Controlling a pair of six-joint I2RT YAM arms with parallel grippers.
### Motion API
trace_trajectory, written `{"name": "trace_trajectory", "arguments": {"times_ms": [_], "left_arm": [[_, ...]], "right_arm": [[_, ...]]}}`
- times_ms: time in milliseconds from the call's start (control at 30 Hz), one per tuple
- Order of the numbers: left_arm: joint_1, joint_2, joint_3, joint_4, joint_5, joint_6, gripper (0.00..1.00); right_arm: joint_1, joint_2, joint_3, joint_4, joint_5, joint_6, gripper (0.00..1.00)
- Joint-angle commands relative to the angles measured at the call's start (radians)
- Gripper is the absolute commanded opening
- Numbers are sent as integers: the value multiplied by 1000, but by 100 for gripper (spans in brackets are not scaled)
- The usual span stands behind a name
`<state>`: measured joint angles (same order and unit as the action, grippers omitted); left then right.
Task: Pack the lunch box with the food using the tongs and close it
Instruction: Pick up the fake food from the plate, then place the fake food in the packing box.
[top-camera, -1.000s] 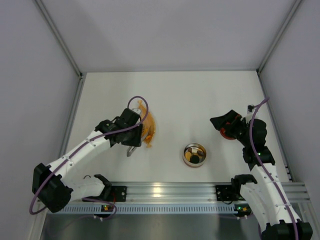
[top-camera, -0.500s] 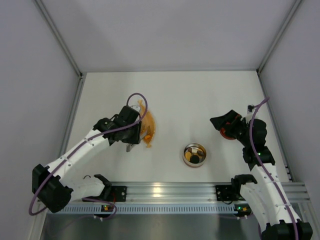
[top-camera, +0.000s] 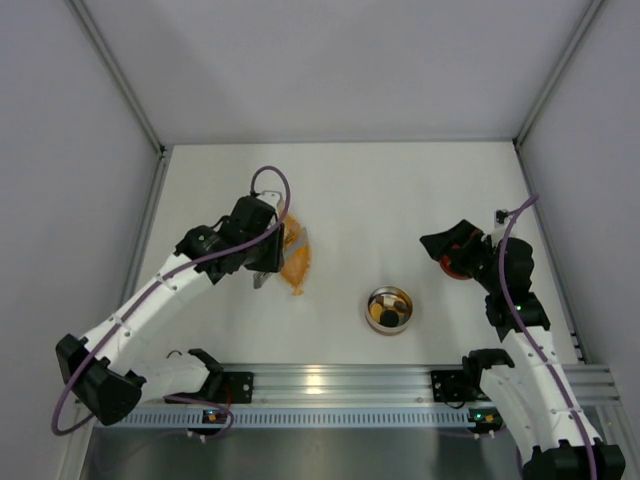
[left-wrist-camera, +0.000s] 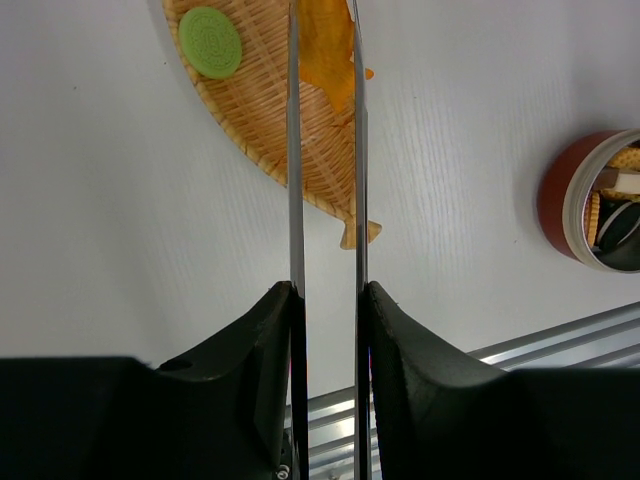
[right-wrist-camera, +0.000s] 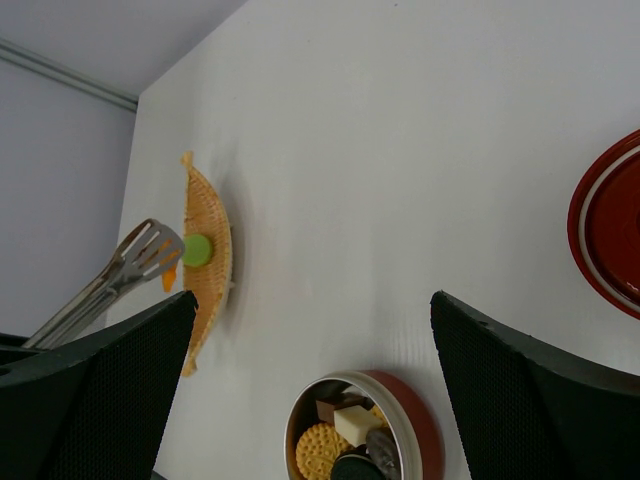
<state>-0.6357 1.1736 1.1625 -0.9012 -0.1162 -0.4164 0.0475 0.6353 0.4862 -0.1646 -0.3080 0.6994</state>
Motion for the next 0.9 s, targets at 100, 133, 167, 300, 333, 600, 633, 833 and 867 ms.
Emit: {"name": "trace_trajectory", "arguments": {"times_ms": [100,133,167,300,333,600,633,833,867], "left_arm": [[-145,6,100,-4,-22,-21,28],[-182,23,111,-4,-49,-30,28],[-256,34,121,-1,-66,-41,28],[-442,104,186,-2,-149,-100,28],[-475,127,190,4,-155,-108,28],[-720,234,209,67,-187,-168,29],[-737,259,212,71,-194,-170,29],[-792,319,226,97,-189,-179,30],[-792,322,226,105,-188,-177,30]], "right_arm": [[-11,6,28,51,0,-5,99],[-9,7,26,53,0,-5,100],[-11,6,25,56,-3,-2,99],[-11,4,22,54,-2,-1,100],[-9,3,22,54,0,-3,100],[-11,-5,20,43,4,-5,100],[-9,-6,19,43,4,-5,99],[-11,-11,17,42,4,-6,100],[-9,-14,18,36,6,-6,100]]}}
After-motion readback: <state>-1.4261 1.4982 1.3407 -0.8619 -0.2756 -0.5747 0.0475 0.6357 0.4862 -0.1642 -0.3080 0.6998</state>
